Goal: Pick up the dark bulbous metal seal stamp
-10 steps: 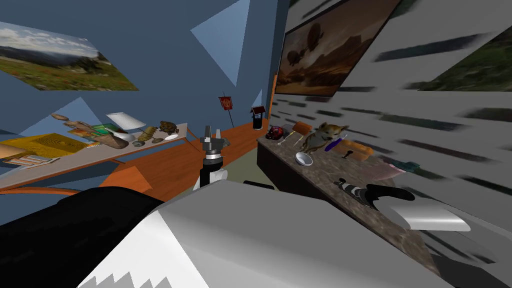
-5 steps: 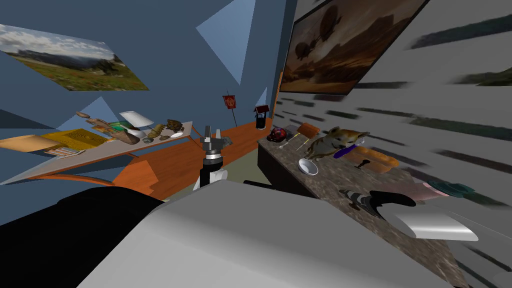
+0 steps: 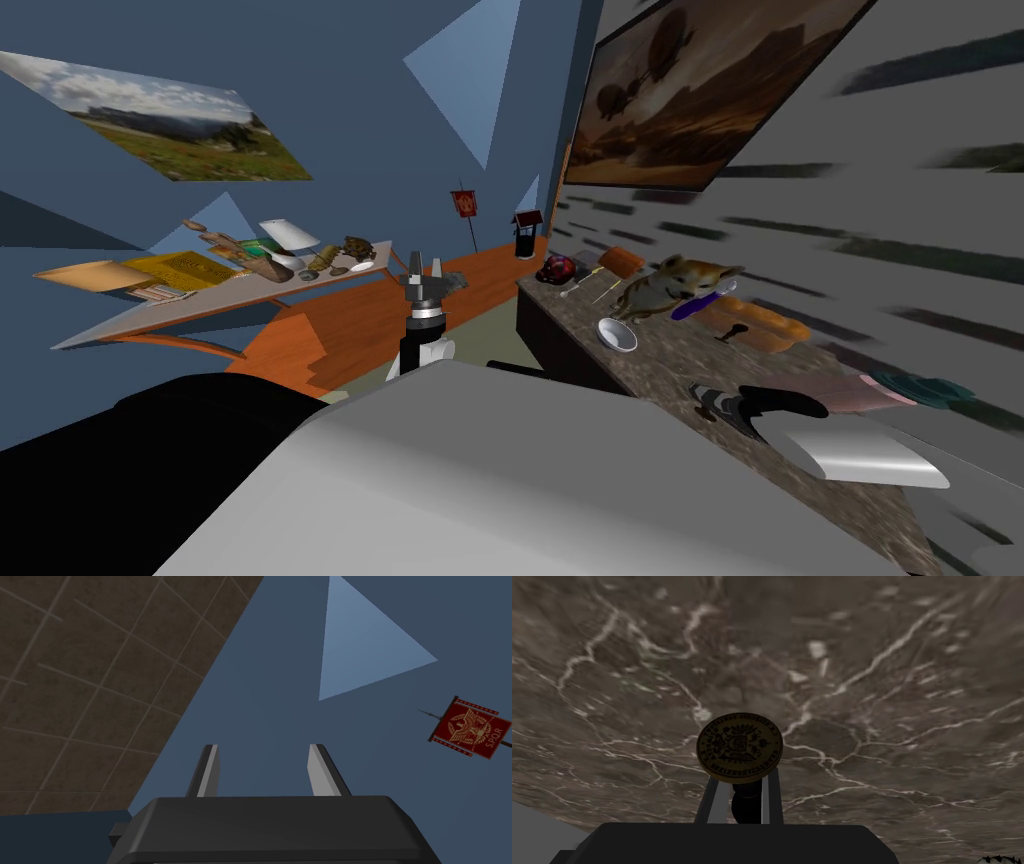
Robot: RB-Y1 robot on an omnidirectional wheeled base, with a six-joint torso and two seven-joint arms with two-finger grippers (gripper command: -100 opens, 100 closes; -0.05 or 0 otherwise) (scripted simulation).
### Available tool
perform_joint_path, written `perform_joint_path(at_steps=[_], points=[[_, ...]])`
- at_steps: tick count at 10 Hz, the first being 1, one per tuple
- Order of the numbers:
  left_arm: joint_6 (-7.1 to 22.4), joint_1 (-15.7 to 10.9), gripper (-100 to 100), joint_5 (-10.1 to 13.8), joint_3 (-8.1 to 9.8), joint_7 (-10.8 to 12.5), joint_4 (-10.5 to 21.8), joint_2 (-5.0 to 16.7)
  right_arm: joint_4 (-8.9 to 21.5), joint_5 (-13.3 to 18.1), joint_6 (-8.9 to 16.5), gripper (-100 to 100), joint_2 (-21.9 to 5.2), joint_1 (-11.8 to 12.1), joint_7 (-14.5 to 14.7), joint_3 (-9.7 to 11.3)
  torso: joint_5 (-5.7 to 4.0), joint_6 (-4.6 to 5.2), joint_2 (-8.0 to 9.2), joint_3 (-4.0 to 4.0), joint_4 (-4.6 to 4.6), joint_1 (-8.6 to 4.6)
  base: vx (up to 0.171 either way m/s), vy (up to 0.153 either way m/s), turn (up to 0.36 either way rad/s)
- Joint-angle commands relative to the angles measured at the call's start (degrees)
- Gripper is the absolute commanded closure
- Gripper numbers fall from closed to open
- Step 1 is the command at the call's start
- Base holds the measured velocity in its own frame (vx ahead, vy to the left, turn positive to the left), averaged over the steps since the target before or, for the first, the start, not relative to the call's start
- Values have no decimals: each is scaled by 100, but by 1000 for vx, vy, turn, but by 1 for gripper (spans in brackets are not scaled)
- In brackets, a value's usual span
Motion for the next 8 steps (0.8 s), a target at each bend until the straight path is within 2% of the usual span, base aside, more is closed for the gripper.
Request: perform_joint_path(at_steps=[1, 3, 4, 5, 6, 7, 8], points=[[0, 0, 0, 0, 0, 0, 0, 0, 0, 0, 0, 100, 0, 0, 0, 0, 0, 0, 0, 0, 0, 0, 0, 0, 0], [0, 0, 0, 0, 0, 0, 0, 0, -4, -1, -7, 100, 0, -5, -3, -3, 0, 5, -9, -7, -5, -2, 0, 0, 0], [0, 0, 0, 0, 0, 0, 0, 0, -5, 0, -6, 0, -1, -4, -1, -2, 0, 5, -9, -7, -4, -2, 0, 0, 0], [0, 0, 0, 0, 0, 0, 0, 0, -139, -101, 47, 100, -133, 37, 32, -56, 0, 5, -10, -7, -4, -2, 17, 26, -179], [0, 1, 0, 0, 0, 0, 0, 0, -258, -168, 93, 100, -232, 88, 37, -121, 5, 15, -10, -7, -4, 9, 32, 49, -221], [0, 1, 0, 0, 0, 0, 0, 0, -163, -159, 40, 100, -190, 67, 53, -94, 7, 14, -12, -8, -4, 19, 13, 25, -45], [0, 0, 0, 0, 0, 0, 0, 0, -170, -167, 47, 0, -199, 73, 63, -97, 4, 7, -12, -7, -4, 13, 0, 0, 0]])
